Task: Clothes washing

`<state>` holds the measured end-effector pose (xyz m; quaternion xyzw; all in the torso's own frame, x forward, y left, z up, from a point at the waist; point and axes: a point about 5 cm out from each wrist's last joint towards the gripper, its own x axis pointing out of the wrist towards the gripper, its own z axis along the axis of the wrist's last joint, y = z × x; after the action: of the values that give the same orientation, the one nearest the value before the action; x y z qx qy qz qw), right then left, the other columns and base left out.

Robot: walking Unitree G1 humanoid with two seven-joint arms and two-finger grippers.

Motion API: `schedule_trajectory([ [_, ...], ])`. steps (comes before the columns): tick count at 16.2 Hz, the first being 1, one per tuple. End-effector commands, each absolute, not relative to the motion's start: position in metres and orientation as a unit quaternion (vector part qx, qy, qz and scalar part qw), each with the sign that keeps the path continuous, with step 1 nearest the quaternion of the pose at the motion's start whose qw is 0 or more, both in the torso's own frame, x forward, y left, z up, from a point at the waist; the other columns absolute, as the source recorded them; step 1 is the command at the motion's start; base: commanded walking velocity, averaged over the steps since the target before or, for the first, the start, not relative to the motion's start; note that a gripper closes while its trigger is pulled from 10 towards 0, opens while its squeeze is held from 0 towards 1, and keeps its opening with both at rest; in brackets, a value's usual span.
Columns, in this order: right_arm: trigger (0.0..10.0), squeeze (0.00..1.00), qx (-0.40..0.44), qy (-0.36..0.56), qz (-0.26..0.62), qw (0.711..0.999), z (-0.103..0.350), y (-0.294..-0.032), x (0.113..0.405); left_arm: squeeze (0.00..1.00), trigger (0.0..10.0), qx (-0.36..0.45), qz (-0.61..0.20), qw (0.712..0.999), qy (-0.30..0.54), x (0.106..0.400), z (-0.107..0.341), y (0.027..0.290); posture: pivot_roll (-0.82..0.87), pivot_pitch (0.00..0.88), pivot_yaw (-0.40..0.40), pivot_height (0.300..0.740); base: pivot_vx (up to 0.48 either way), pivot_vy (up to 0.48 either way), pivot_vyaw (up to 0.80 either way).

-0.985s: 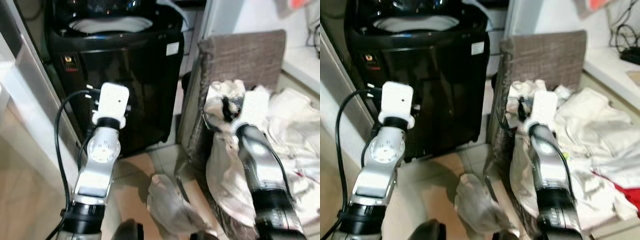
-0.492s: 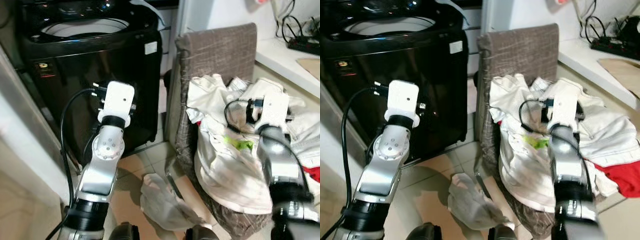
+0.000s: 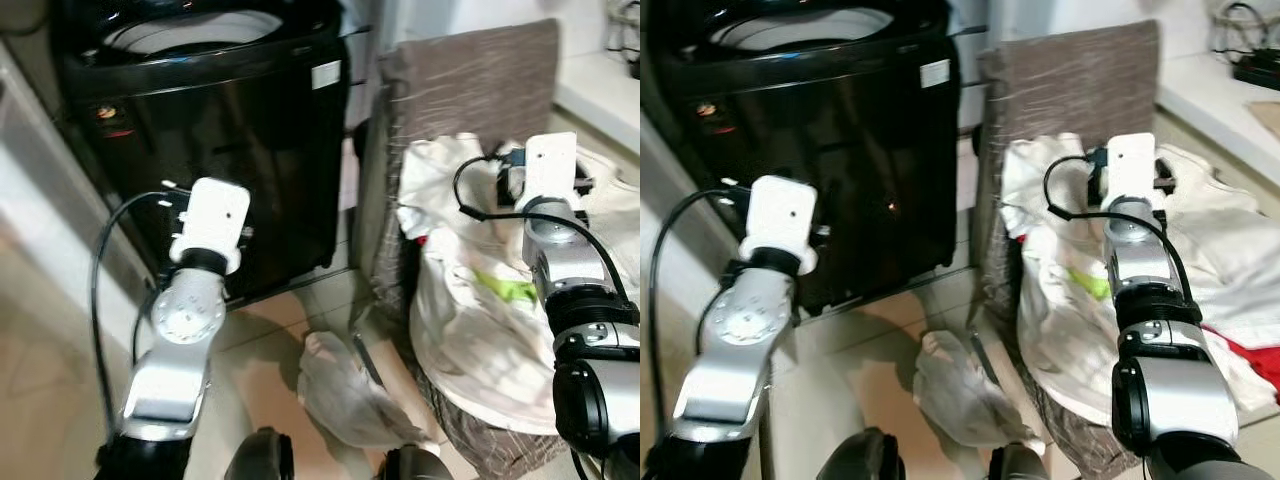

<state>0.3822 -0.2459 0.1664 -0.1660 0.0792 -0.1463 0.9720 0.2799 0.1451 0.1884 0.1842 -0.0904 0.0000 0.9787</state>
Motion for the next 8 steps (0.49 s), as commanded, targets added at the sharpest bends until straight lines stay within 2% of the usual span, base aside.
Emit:
schedule_trajectory([
  [1, 10.0, 0.00, -0.173, 0.079, -0.127, 0.973, 0.172, -0.243, 0.383, 0.00, 10.0, 0.190, 0.003, 0.977, -0.094, 0.277, 0.194, 0.148, 0.13, 0.142, 0.019, 0.699, 0.000, 0.000, 0.00],
  [3, 10.0, 0.00, -0.202, 0.095, -0.104, 0.969, 0.168, -0.251, 0.379, 0.00, 10.0, 0.188, 0.011, 0.977, -0.096, 0.274, 0.199, 0.150, 0.12, 0.140, -0.001, 0.699, 0.000, 0.000, 0.00],
  [6, 10.0, 0.00, -0.214, 0.156, -0.125, 0.956, 0.143, -0.275, 0.368, 0.00, 10.0, 0.166, -0.009, 0.983, -0.080, 0.272, 0.195, 0.140, 0.09, 0.159, 0.000, 0.699, 0.000, 0.000, 0.00],
  [7, 10.0, 0.00, -0.211, 0.174, -0.138, 0.952, 0.136, -0.281, 0.365, 0.00, 10.0, 0.144, -0.074, 0.985, -0.068, 0.268, 0.192, 0.128, 0.10, 0.171, 0.006, 0.699, 0.000, 0.000, 0.00],
  [8, 10.0, 0.00, -0.211, 0.185, -0.143, 0.949, 0.131, -0.284, 0.362, 0.00, 10.0, 0.124, -0.171, 0.976, -0.052, 0.260, 0.188, 0.115, 0.11, 0.182, 0.012, 0.699, 0.000, 0.000, 0.00],
])
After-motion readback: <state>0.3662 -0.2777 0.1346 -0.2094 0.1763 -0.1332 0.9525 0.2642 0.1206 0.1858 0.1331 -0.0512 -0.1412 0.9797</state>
